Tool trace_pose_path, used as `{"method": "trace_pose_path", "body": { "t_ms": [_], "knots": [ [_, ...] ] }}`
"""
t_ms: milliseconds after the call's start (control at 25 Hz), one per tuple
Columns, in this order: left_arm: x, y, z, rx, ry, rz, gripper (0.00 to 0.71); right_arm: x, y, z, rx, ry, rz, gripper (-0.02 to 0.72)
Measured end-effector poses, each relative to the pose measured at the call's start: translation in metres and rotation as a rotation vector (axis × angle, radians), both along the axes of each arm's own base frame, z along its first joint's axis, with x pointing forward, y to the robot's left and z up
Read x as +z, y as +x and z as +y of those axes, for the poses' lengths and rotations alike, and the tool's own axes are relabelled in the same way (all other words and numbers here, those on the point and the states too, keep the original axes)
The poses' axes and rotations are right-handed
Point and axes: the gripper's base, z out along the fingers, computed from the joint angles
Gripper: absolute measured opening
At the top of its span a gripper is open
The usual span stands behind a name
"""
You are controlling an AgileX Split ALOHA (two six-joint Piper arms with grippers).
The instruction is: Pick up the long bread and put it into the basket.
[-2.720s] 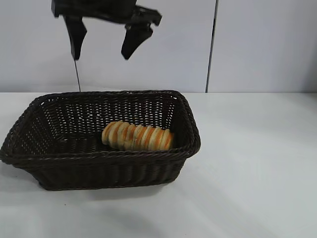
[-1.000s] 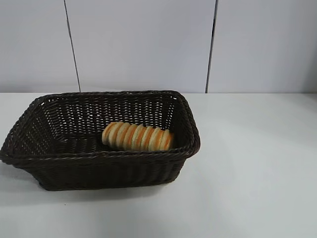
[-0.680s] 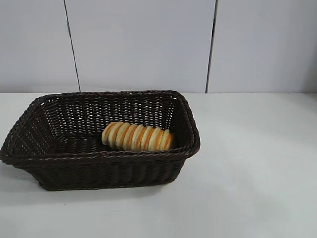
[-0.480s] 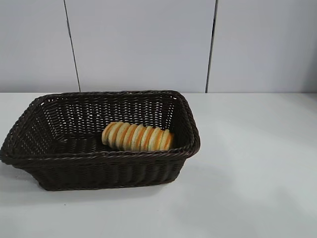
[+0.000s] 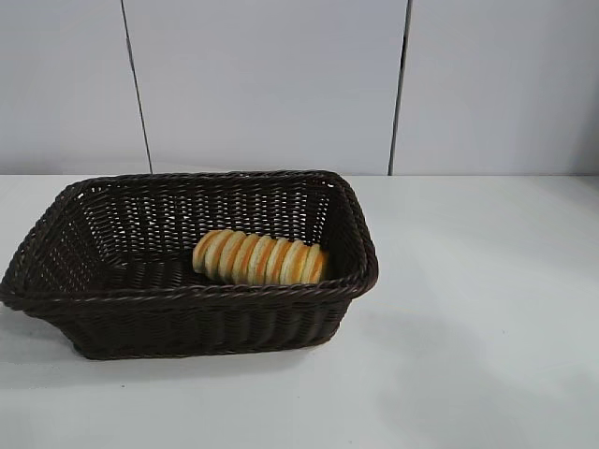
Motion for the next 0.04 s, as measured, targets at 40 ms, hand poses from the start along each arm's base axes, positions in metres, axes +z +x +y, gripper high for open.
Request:
{"method": "trace_pose_path", "body": {
  "t_ms": [40],
  "knots": [
    [0.0,0.0,0.0,0.0,0.0,0.0,0.694,0.0001,0.0001,0.0,0.0,0.0,-0.002,0.61]
  ]
}}
